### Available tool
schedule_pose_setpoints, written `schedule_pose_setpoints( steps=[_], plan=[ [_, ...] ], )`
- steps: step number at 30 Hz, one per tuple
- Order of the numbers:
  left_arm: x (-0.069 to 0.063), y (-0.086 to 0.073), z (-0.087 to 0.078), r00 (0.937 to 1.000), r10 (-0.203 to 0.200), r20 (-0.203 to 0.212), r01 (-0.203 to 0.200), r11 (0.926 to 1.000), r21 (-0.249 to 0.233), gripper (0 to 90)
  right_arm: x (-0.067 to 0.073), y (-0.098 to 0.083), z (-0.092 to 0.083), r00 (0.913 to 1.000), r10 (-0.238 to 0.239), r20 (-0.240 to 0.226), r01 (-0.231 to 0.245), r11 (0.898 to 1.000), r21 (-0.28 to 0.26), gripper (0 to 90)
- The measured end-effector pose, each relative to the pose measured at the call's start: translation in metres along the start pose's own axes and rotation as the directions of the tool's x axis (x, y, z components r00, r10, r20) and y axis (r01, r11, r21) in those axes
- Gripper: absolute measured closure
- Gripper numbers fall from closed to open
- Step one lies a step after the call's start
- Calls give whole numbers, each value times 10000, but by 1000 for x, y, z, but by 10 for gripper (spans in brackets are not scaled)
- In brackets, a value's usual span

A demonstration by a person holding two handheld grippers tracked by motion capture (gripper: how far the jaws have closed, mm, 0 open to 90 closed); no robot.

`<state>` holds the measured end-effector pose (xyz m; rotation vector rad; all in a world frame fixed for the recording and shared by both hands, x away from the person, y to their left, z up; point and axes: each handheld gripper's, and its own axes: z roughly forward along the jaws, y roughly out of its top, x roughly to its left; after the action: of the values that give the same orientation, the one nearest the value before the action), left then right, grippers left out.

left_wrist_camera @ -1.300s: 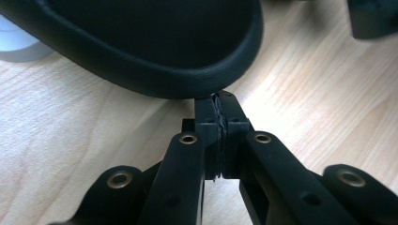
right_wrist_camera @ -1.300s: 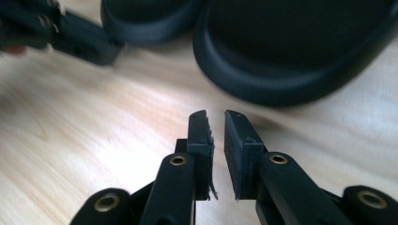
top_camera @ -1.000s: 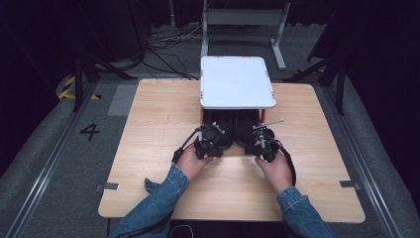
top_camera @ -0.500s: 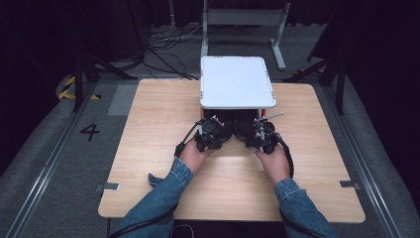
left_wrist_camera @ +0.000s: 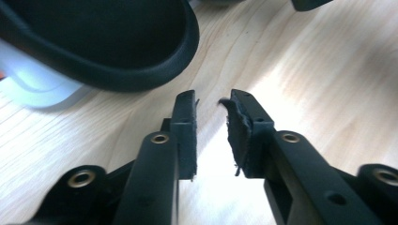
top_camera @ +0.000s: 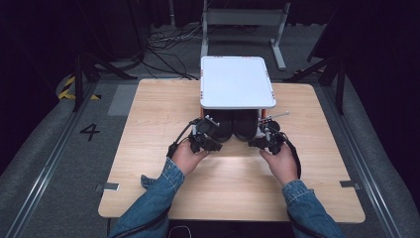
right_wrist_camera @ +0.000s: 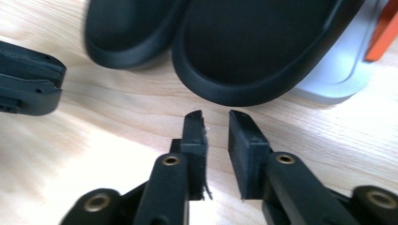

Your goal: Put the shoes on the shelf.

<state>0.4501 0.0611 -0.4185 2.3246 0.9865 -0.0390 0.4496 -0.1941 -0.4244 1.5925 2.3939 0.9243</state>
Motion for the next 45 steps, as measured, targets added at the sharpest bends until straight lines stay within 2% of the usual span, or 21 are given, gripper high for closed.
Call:
schedule_pose_setpoints(
  steps=[3,5,7,10,12,13,14,16,19,22,24,27,30,32,34,36,37,38,40,41,45],
  plan=[
    [-2,-7,-14,10000,5,-71,-7,9995,-320,674,-1,0,-12,9998,-176,-86,173,9995,-254,680],
    [-2,-14,-29,9999,24,-149,-31,9989,-468,613,-1,-1,-26,9978,-620,-243,603,9959,-668,580],
    [-3,-21,-41,9997,-30,-251,10,9969,-792,564,-2,-3,-38,9943,-1065,-75,1054,9902,-920,529],
    [-2,-33,-58,9993,-75,-369,43,9965,-840,495,-5,-10,-55,9830,-1816,259,1834,9759,-1187,511],
    [-2,-44,-67,9978,19,-666,-80,9957,-925,455,-9,-15,-66,9705,-2317,663,2386,9625,-1287,514],
    [-2,-44,-67,9978,19,-666,-80,9957,-925,438,-9,-15,-66,9705,-2317,663,2386,9625,-1287,514],
    [-2,-49,-72,9969,-20,-789,-55,9955,-946,438,-12,-19,-72,9653,-2492,783,2580,9563,-1374,513],
    [-1,-59,-81,9948,-63,-1021,-43,9947,-1029,405,-22,-25,-83,9670,-2437,747,2533,9517,-1737,512],
    [1,-72,-92,9917,-200,-1267,44,9925,-1222,378,-34,-32,-92,9726,-2235,640,2318,9531,-1947,485],
    [3,-87,-105,9879,-354,-1511,135,9895,-1439,363,-45,-41,-99,9663,-2431,850,2552,9482,-1891,454],
    [6,-98,-110,9872,-417,-1540,197,9898,-1412,353,-53,-48,-102,9664,-2423,854,2540,9509,-1768,469],
    [16,-116,-116,9827,-437,-1797,229,9930,-1161,336,-69,-63,-104,9724,-2196,790,2292,9622,-1468,487],
    [29,-132,-116,9756,-439,-2152,247,9956,-907,317,-85,-77,-104,9767,-1951,898,2066,9676,-1449,459],
    [32,-135,-115,9753,-398,-2175,213,9960,-868,305,-90,-81,-103,9766,-1955,902,2071,9674,-1455,442],
    [43,-145,-113,9731,-546,-2240,377,9962,-791,304,-100,-90,-100,9839,-1626,742,1720,9739,-1478,451],
    [51,-149,-112,9723,-731,-2220,564,9951,-807,306,-108,-99,-94,9797,-1791,902,1917,9687,-1579,455],
    [55,-151,-112,9711,-830,-2238,673,9948,-768,307,-116,-104,-89,9762,-1767,1256,1932,9719,-1344,436],
    [64,-153,-110,9697,-947,-2253,756,9929,-921,305,-120,-107,-86,9761,-1650,1416,1825,9757,-1209,426],
    [68,-154,-108,9694,-1008,-2237,783,9911,-1073,295,-124,-109,-84,9771,-1486,1522,1671,9790,-1166,418],
    [74,-156,-105,9727,-1009,-2088,748,9888,-1295,272,-128,-112,-83,9782,-1341,1588,1548,9799,-1256,405],
    [86,-162,-93,9647,-869,-2484,502,9873,-1505,222,-143,-121,-80,9838,-774,1616,1058,9789,-1750,325]
  ],
)
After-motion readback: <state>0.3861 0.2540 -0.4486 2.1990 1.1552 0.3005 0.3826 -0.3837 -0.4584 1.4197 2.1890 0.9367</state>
